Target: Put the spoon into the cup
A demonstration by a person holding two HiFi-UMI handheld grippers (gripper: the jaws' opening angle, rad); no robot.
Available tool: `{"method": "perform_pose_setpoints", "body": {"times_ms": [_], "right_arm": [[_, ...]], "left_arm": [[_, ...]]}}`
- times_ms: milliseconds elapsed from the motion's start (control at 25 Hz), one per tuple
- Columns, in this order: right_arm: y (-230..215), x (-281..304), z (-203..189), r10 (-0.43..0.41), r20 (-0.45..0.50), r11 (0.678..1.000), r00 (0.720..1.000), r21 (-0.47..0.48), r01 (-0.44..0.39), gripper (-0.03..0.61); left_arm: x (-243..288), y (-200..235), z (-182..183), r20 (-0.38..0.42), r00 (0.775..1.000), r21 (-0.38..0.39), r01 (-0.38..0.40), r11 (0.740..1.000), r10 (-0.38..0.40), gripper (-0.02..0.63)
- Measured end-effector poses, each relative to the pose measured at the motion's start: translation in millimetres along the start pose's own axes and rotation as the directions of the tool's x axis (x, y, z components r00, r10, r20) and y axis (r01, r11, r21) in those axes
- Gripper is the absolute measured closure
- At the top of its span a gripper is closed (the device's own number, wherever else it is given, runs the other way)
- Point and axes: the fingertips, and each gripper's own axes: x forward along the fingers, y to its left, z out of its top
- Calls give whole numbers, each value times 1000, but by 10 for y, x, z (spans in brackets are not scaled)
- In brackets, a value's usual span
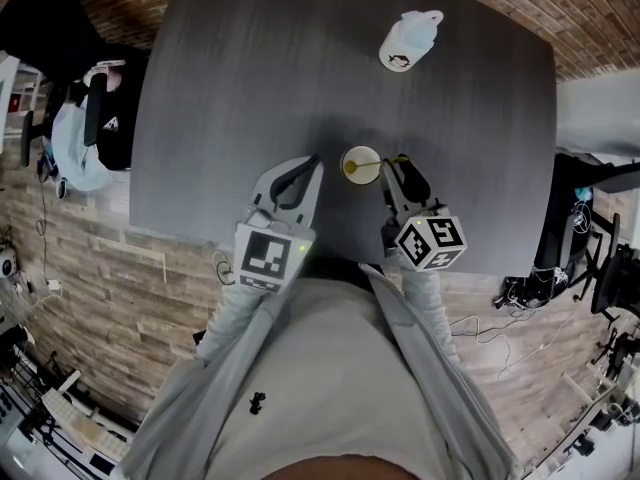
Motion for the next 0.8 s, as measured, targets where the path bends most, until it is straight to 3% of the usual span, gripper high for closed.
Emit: {"method": "perform_pose_setpoints", "body": {"times_ms": [800], "right_arm": [[164, -415, 694, 4, 192, 995, 981, -96, 14, 398]], "left_arm": [[-169, -18, 282, 71, 997, 20, -39, 999, 37, 594]]}}
